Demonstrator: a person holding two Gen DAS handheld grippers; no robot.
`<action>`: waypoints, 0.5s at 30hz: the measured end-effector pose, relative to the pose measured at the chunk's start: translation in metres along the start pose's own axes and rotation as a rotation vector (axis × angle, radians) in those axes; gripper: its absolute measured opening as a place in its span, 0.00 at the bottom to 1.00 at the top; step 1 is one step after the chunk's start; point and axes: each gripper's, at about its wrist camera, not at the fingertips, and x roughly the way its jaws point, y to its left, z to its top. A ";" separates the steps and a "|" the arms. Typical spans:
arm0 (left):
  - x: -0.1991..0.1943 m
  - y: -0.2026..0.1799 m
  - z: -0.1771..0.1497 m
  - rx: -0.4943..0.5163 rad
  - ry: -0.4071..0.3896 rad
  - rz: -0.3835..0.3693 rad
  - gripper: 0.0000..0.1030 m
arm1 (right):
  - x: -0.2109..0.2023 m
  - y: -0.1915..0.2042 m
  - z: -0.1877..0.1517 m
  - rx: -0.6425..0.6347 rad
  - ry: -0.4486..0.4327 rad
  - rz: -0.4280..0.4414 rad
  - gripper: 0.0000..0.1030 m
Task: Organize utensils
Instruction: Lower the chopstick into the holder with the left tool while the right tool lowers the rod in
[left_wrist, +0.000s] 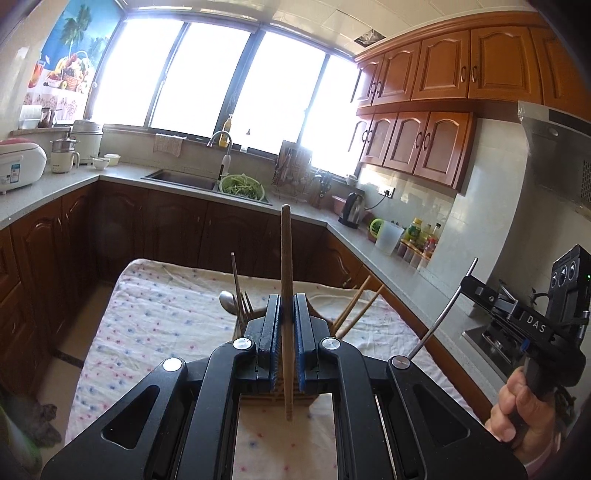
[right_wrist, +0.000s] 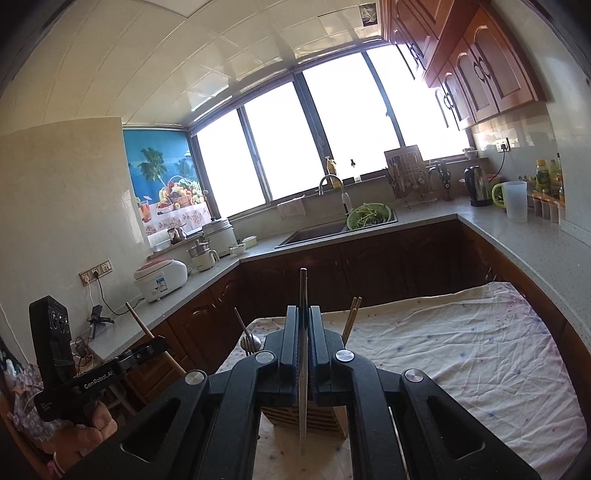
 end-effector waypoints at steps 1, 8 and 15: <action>0.000 0.000 0.007 0.006 -0.014 0.007 0.06 | 0.003 0.002 0.004 -0.006 -0.014 -0.003 0.04; 0.016 0.001 0.035 0.028 -0.107 0.059 0.06 | 0.032 0.008 0.026 -0.032 -0.084 -0.031 0.04; 0.057 0.013 0.013 0.015 -0.066 0.107 0.06 | 0.067 0.007 0.003 -0.052 -0.064 -0.058 0.04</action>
